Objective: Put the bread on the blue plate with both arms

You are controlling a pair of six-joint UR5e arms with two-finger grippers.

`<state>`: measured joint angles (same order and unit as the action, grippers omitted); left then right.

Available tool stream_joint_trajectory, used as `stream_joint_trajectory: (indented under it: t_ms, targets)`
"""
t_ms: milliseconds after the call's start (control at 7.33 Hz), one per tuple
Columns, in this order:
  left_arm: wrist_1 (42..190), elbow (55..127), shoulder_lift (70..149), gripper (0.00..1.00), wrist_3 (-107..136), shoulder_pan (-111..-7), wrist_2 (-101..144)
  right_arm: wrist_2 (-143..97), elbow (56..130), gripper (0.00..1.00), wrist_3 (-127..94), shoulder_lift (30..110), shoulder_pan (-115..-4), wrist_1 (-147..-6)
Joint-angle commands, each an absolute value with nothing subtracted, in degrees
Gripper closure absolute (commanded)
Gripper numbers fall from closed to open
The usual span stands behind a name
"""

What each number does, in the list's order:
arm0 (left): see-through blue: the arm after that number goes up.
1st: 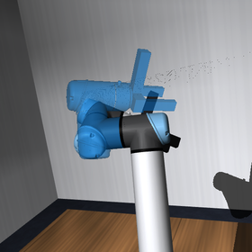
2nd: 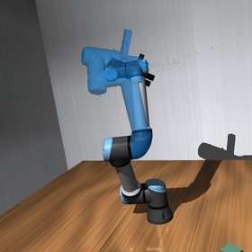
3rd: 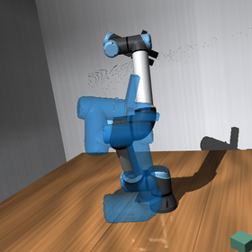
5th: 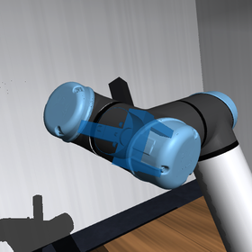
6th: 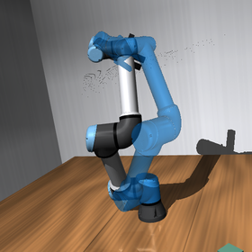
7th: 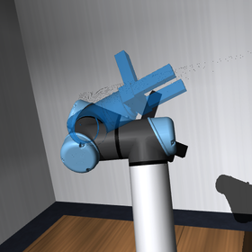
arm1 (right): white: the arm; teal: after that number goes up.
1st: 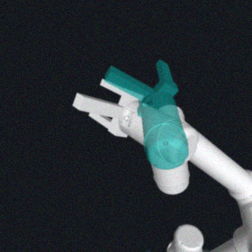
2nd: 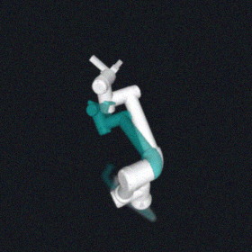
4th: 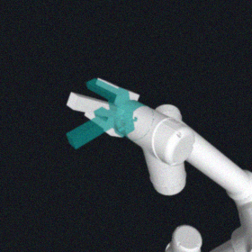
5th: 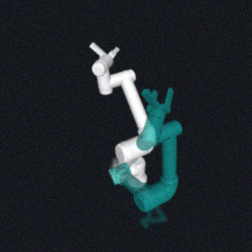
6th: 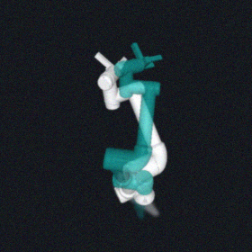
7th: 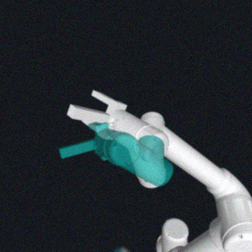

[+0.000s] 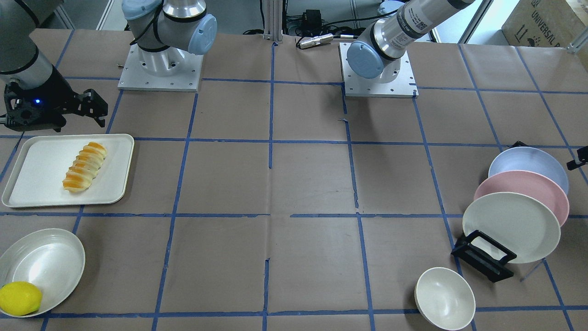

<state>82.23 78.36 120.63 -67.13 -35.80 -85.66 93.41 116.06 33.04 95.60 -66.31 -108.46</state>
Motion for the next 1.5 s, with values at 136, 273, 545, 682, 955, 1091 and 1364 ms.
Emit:
stream_joint_trajectory:
  t_ms: [136,273,545,682,955,1091,1364]
  targets:
    - [80.4,78.4,124.6,0.02,-67.5,-36.2,-85.0,93.5,126.1,0.01,33.1,91.6,-60.8,-126.0]
    - [80.4,78.4,125.7,0.05,-67.5,-36.3,-84.2,93.6,126.2,0.01,32.1,86.8,-60.5,-131.7]
    - [80.4,78.6,126.5,0.45,-67.7,-36.4,-84.4,93.4,127.5,0.00,32.4,83.0,-55.7,-134.4]
    - [80.5,78.7,126.6,0.70,-67.6,-36.4,-84.5,93.4,128.7,0.00,31.4,82.6,-55.3,-134.6]
    - [80.7,78.1,125.3,0.92,-67.8,-36.5,-84.6,93.1,130.2,0.00,28.7,83.5,-55.5,-134.5]
    - [81.1,78.2,124.5,0.94,-67.9,-36.5,-84.4,92.9,130.3,0.01,28.8,83.3,-55.5,-134.5]
    - [81.8,78.2,121.9,0.98,-67.9,-36.6,-84.5,92.8,130.3,0.54,29.2,83.1,-55.5,-134.5]
